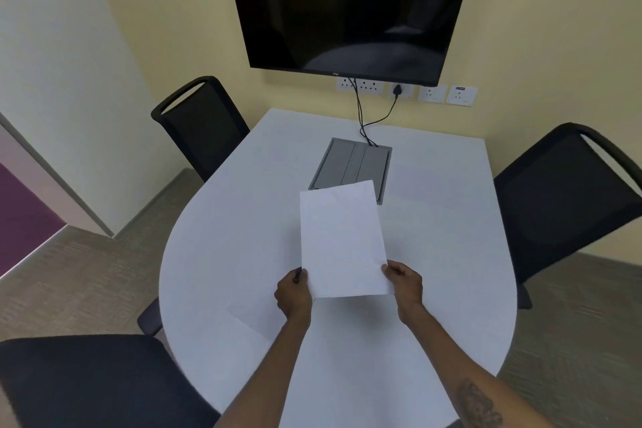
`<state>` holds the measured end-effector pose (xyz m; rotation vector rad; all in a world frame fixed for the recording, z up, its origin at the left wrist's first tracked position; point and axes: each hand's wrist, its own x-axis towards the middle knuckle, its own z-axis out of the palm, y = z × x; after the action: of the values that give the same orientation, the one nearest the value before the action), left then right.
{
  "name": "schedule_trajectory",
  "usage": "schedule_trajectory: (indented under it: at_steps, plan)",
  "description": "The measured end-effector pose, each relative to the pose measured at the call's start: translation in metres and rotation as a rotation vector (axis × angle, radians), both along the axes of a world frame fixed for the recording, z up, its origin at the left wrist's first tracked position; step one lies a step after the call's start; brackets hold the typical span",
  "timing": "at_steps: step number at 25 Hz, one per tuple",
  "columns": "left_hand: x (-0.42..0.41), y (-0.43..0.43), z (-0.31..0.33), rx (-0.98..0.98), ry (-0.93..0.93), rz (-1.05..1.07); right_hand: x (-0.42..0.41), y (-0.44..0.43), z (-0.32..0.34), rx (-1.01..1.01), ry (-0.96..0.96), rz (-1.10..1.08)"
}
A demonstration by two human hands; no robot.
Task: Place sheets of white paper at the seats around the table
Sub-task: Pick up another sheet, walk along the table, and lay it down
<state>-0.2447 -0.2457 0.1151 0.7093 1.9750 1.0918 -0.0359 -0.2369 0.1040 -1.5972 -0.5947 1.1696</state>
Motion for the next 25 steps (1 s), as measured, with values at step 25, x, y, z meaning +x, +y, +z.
schedule_trajectory:
  at_steps: [25]
  plan:
    - [-0.085,-0.251,0.123,0.339,-0.078,-0.057,-0.082,-0.278,0.097,0.266,0.083,-0.073]
